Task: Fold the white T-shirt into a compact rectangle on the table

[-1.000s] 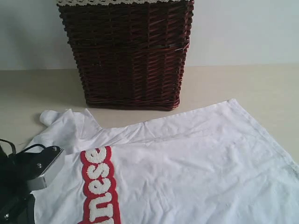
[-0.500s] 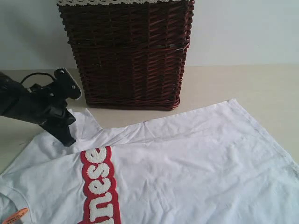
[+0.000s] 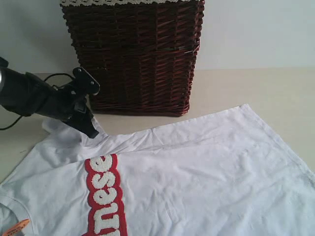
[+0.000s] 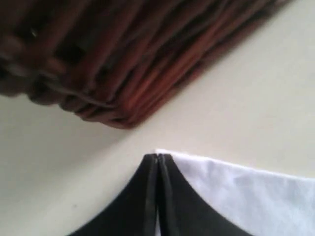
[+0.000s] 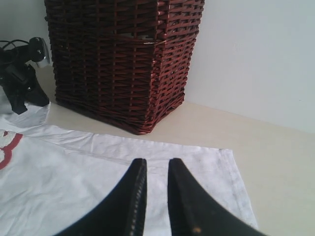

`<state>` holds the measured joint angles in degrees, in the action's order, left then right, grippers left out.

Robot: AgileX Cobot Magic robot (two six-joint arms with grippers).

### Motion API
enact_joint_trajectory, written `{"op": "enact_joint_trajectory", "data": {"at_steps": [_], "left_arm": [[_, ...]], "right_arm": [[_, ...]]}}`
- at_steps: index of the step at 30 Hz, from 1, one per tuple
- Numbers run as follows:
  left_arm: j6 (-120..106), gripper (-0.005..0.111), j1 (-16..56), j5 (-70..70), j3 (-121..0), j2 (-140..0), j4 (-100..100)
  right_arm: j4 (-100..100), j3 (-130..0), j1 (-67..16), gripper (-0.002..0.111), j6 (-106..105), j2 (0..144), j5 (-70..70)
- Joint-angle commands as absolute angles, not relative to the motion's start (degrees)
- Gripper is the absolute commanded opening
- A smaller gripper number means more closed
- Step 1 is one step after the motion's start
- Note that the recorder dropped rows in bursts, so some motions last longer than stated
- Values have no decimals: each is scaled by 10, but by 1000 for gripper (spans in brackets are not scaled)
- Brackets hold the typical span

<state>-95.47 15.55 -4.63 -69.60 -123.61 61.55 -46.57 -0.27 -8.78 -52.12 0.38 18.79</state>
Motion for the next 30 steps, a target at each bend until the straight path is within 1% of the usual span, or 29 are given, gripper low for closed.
{"op": "enact_joint_trajectory", "data": {"at_steps": [1, 9, 12, 14, 17, 19, 26, 30], "left_arm": [[-956, 0, 153, -58, -700, -1251, 625], [-977, 0, 154, -117, -701, -1291, 590], [-994, 0, 155, -116, -706, -1297, 594], [-989, 0, 155, -99, -715, -1299, 596], [-938, 0, 154, 7, -728, -1298, 646], [-905, 0, 145, 31, -733, -1287, 665], [-830, 0, 103, -70, -733, -1235, 666], [-840, 0, 85, -200, -733, -1212, 652]], "right_arm": [[-463, 0, -89, 17, -522, 0, 189], [-463, 0, -89, 17, -522, 0, 189], [-463, 0, -89, 17, -522, 0, 189], [-463, 0, -89, 17, -522, 0, 189], [-463, 0, -89, 17, -522, 0, 189], [-463, 0, -89, 17, -522, 0, 189], [-463, 0, -89, 17, -522, 0, 189], [-463, 0, -89, 17, -522, 0, 189]]}}
